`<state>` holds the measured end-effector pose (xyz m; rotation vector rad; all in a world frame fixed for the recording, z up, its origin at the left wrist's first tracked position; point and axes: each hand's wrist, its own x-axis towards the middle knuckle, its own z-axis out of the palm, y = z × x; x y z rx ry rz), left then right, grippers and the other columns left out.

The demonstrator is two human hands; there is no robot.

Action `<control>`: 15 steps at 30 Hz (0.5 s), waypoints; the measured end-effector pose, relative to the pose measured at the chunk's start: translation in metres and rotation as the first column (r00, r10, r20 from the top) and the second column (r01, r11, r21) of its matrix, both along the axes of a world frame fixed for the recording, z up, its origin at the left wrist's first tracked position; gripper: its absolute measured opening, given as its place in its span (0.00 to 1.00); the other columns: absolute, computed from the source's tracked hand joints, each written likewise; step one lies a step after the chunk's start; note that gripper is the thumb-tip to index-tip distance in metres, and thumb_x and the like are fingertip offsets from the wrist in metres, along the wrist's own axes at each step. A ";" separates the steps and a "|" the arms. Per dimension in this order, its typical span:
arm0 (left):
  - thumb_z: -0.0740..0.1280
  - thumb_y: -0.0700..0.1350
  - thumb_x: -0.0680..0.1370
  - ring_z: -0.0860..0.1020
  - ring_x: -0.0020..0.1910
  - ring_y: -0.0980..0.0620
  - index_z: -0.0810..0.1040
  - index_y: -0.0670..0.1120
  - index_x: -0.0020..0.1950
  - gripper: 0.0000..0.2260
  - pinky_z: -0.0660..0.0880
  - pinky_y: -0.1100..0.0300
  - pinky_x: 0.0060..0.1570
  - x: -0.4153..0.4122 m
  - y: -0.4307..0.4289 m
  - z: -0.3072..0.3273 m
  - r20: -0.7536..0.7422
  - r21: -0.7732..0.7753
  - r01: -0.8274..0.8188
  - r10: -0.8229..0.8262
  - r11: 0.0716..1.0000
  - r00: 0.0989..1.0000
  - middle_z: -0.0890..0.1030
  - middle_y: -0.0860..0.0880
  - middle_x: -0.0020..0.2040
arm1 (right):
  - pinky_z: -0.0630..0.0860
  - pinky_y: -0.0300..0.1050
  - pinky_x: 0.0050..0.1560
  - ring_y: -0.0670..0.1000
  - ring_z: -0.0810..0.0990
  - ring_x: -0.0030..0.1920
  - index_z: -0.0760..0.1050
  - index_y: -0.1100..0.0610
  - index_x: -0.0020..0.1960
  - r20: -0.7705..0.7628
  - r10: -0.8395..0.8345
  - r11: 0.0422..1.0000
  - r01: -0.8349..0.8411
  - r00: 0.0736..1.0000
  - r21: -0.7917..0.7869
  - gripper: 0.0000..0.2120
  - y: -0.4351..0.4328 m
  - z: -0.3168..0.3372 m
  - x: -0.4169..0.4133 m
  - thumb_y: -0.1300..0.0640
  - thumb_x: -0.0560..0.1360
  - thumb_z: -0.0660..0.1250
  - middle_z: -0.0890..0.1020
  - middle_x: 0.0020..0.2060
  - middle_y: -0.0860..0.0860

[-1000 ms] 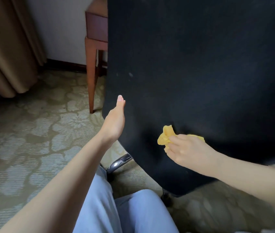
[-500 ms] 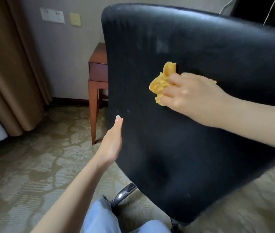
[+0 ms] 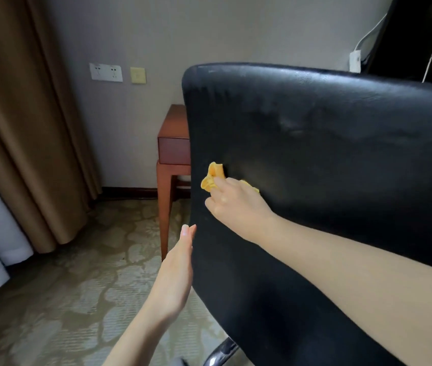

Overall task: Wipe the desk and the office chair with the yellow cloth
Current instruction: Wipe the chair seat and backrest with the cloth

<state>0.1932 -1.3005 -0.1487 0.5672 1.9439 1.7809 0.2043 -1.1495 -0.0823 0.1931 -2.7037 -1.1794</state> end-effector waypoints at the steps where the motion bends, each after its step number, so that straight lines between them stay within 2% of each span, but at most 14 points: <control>1: 0.43 0.67 0.70 0.61 0.73 0.58 0.60 0.55 0.76 0.36 0.54 0.64 0.63 0.001 -0.001 0.000 -0.009 -0.006 0.006 -0.006 1.000 1.000 0.62 0.59 0.75 | 0.70 0.47 0.51 0.54 0.71 0.58 0.74 0.59 0.54 0.031 -0.008 0.999 0.009 0.999 -0.033 0.08 0.002 -0.015 0.002 0.63 0.75 0.65 0.79 0.51 0.53; 4: 0.43 0.67 0.70 0.61 0.73 0.57 0.59 0.55 0.76 0.37 0.54 0.64 0.62 0.005 -0.003 0.002 -0.014 -0.021 0.014 -0.015 1.000 1.000 0.60 0.58 0.75 | 0.72 0.47 0.49 0.54 0.72 0.58 0.76 0.58 0.52 0.154 -0.044 0.993 0.060 0.987 -0.100 0.07 0.007 -0.054 0.022 0.63 0.74 0.68 0.79 0.52 0.53; 7: 0.43 0.65 0.74 0.63 0.73 0.56 0.60 0.55 0.76 0.32 0.55 0.62 0.62 0.014 -0.003 0.005 0.005 -0.032 0.021 -0.021 0.999 1.000 0.62 0.57 0.75 | 0.68 0.43 0.38 0.51 0.75 0.57 0.78 0.52 0.47 0.266 -0.069 0.998 0.065 0.962 0.023 0.07 0.012 -0.081 0.057 0.62 0.72 0.69 0.80 0.54 0.51; 8: 0.43 0.64 0.77 0.63 0.73 0.55 0.60 0.55 0.76 0.30 0.55 0.62 0.62 0.018 -0.002 0.008 0.015 -0.036 0.024 -0.023 0.999 1.000 0.62 0.57 0.75 | 0.68 0.42 0.38 0.52 0.75 0.59 0.78 0.52 0.47 0.303 -0.083 0.995 0.060 0.950 0.085 0.08 0.015 -0.088 0.070 0.63 0.71 0.68 0.80 0.56 0.52; 11: 0.43 0.60 0.81 0.63 0.73 0.54 0.60 0.54 0.76 0.25 0.55 0.62 0.60 0.036 0.001 0.015 0.031 -0.073 0.056 -0.054 0.996 0.998 0.62 0.57 0.75 | 0.74 0.46 0.50 0.63 0.64 0.70 0.75 0.59 0.54 0.421 -0.039 0.983 -0.042 0.906 0.180 0.12 0.028 -0.105 0.116 0.68 0.71 0.67 0.76 0.61 0.60; 13: 0.44 0.61 0.81 0.63 0.73 0.54 0.59 0.54 0.76 0.25 0.55 0.62 0.60 0.051 0.002 0.018 0.013 -0.102 0.086 -0.085 0.991 0.996 0.62 0.57 0.75 | 0.75 0.44 0.49 0.60 0.66 0.69 0.78 0.57 0.53 0.432 0.002 0.982 -0.083 0.902 0.169 0.11 0.033 -0.105 0.150 0.64 0.71 0.69 0.78 0.60 0.56; 15: 0.46 0.60 0.81 0.64 0.72 0.55 0.61 0.54 0.76 0.25 0.56 0.64 0.62 0.066 0.000 0.020 -0.016 -0.128 0.135 -0.138 0.982 0.990 0.63 0.58 0.74 | 0.76 0.48 0.50 0.60 0.66 0.67 0.79 0.59 0.51 0.519 -0.010 0.994 -0.049 0.855 0.100 0.09 0.040 -0.099 0.177 0.66 0.72 0.69 0.75 0.62 0.59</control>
